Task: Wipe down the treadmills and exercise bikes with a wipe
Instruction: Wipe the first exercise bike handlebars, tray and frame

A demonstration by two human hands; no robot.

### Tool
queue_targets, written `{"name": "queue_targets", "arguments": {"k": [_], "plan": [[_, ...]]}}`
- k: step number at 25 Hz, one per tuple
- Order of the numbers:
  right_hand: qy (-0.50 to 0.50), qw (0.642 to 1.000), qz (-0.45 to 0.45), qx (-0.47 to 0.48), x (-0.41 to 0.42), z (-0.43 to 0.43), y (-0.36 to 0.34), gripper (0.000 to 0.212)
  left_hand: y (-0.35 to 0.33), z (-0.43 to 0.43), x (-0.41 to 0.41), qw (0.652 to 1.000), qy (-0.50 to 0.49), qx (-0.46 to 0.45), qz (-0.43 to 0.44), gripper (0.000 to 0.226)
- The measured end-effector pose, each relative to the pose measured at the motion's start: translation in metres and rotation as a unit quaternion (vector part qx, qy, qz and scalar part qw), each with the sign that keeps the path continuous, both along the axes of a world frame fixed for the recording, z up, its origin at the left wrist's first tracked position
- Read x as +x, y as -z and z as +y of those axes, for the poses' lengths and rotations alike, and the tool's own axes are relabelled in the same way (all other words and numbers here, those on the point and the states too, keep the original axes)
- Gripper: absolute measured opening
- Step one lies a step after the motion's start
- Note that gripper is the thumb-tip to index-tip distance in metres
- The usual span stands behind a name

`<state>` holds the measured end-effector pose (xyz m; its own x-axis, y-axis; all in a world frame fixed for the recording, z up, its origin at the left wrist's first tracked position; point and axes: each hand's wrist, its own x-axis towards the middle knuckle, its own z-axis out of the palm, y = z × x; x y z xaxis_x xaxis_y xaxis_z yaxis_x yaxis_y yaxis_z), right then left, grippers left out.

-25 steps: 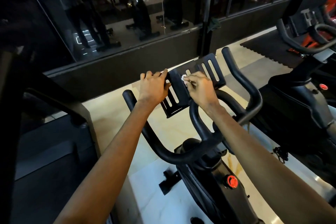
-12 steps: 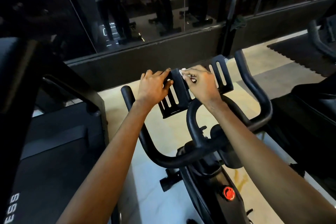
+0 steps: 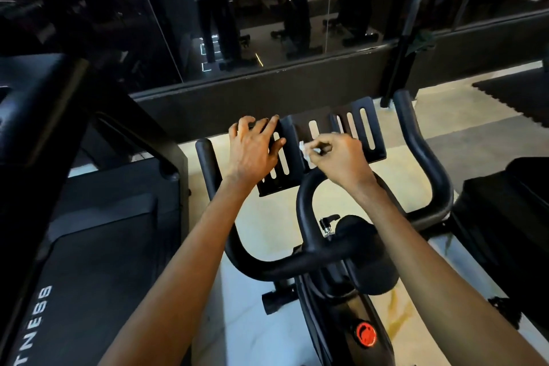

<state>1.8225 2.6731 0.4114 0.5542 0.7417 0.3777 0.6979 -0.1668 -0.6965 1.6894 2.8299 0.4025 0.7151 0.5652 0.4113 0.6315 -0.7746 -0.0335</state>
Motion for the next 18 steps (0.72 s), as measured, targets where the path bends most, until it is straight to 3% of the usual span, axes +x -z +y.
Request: {"name": "queue_targets", "arguments": {"k": [3, 7, 10, 13, 18], "plan": [[0.029, 0.997, 0.027, 0.068, 0.003, 0.011, -0.003, 0.013, -0.001, 0.002, 0.0, 1.0, 0.014, -0.013, -0.015, 0.056], [-0.017, 0.999, -0.034, 0.021, -0.008, 0.007, 0.007, 0.014, -0.002, 0.001, 0.001, 1.0, 0.012, -0.017, -0.015, 0.057], [-0.03, 0.999, -0.02, -0.014, 0.001, 0.001, 0.005, 0.013, -0.004, -0.003, 0.001, 1.0, -0.004, -0.019, -0.002, 0.057], [0.017, 0.996, -0.019, 0.084, 0.015, 0.017, -0.005, 0.017, -0.011, -0.001, 0.008, 0.999, -0.008, -0.036, 0.003, 0.053], [-0.032, 0.989, -0.132, 0.065, 0.021, 0.035, -0.003, 0.027, -0.008, 0.002, 0.006, 0.999, 0.032, -0.003, -0.01, 0.05]]}}
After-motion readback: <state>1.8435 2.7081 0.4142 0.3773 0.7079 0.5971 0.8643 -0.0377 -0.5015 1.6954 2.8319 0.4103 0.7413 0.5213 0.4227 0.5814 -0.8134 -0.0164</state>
